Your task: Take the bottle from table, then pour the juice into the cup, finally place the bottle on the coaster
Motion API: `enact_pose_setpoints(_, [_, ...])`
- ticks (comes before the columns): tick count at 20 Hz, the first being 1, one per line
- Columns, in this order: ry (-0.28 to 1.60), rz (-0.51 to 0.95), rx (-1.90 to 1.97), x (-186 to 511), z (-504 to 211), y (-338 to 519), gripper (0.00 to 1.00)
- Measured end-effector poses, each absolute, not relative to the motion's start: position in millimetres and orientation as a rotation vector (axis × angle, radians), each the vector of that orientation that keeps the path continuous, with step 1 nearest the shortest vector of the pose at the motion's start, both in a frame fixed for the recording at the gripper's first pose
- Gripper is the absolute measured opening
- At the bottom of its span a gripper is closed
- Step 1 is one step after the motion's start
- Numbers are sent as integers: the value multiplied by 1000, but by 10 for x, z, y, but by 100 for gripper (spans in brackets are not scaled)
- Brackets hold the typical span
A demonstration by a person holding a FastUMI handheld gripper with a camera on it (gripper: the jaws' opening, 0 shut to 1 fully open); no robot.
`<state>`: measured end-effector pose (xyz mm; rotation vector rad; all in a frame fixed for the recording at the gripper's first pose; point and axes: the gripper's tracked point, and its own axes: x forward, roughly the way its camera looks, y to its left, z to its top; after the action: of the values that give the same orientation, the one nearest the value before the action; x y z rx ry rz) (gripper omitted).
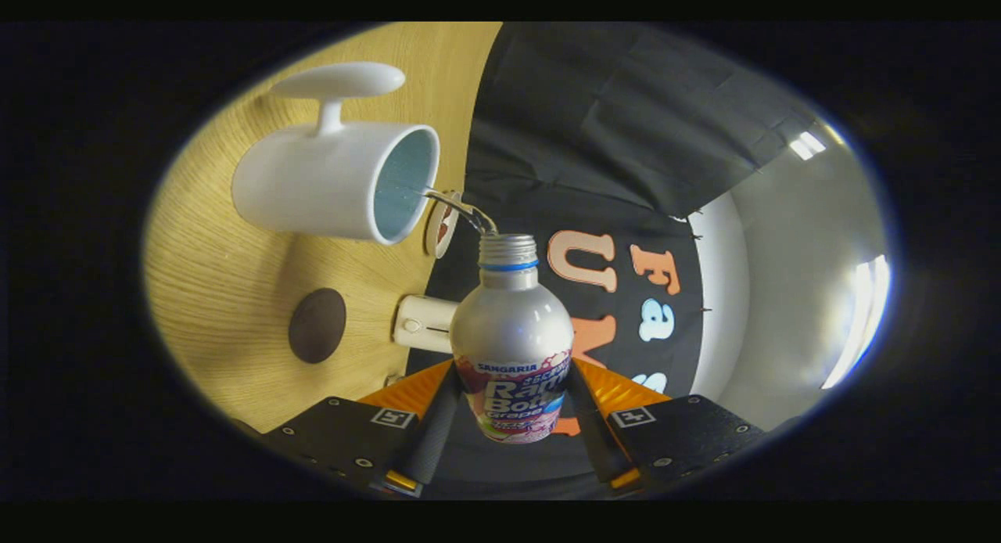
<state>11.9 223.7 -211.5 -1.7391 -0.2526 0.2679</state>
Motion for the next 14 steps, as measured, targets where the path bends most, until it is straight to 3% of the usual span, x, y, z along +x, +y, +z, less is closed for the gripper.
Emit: enact_pose_setpoints(14, [-289, 292, -1774, 108, -2132, 2230, 76])
